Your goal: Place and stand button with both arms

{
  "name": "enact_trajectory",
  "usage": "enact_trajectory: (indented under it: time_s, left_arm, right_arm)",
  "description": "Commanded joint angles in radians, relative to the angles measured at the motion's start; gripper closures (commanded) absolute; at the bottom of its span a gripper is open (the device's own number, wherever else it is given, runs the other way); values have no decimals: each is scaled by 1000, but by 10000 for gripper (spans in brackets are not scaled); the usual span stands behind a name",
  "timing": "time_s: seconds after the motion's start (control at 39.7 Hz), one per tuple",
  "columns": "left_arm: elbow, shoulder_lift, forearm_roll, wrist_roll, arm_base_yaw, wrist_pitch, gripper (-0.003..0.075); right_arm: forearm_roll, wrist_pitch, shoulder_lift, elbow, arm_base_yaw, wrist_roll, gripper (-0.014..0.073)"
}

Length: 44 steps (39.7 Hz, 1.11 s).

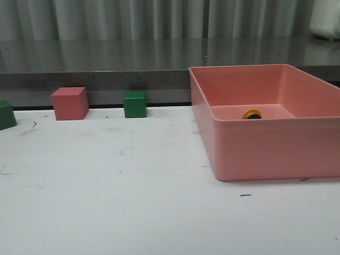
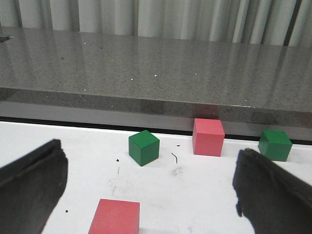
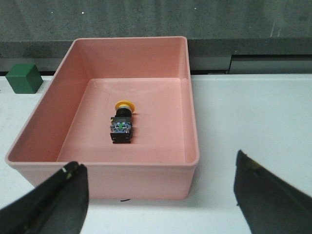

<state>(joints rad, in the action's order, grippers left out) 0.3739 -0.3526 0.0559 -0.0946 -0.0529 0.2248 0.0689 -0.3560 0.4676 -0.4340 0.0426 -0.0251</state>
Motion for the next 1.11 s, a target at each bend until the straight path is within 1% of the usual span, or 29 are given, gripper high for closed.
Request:
enact_trajectory:
  time_s: [0.0,0.08,0.15,0.25,0.35,0.63,0.71,0.81,0.93,1.08]
  left_arm:
    - [40,-15,-2,-2,-2,-87,71]
    - [40,-15,-2,-2,-2,-87,92]
    - [40,-15,-2,-2,-2,-87,112]
    - [40,-15,-2,-2,-2,-87,134]
    - [40,-15,-2,-2,-2,-87,148]
    - [40,-15,-2,-2,-2,-87,156]
    - [40,-15,-2,-2,-2,-87,156]
    - [40,-15,-2,-2,-2,-87,156]
    - [40,-15,-2,-2,-2,-87,156]
    - [40,-15,-2,-2,-2,-87,156]
  right_arm:
    - [9,130,17,-39,-7,5,-56]
    - [9,160,59,-51,-6,5,-56]
    - [11,159,154,-95,-6,5,-56]
    - [27,149,295,-184,-3,5,-56]
    - [66,103,453,-300,11,5,-56]
    - [68,-2,828,-589,158,5,-56]
    - [68,-53,917,-655,169,-8,-51]
    - [66,-136,1020,-750,164,-60,-27]
    - [57,-211,1140,-860,157,-117,-26]
    - [48,-333,1294,-1006,148,-188,-26]
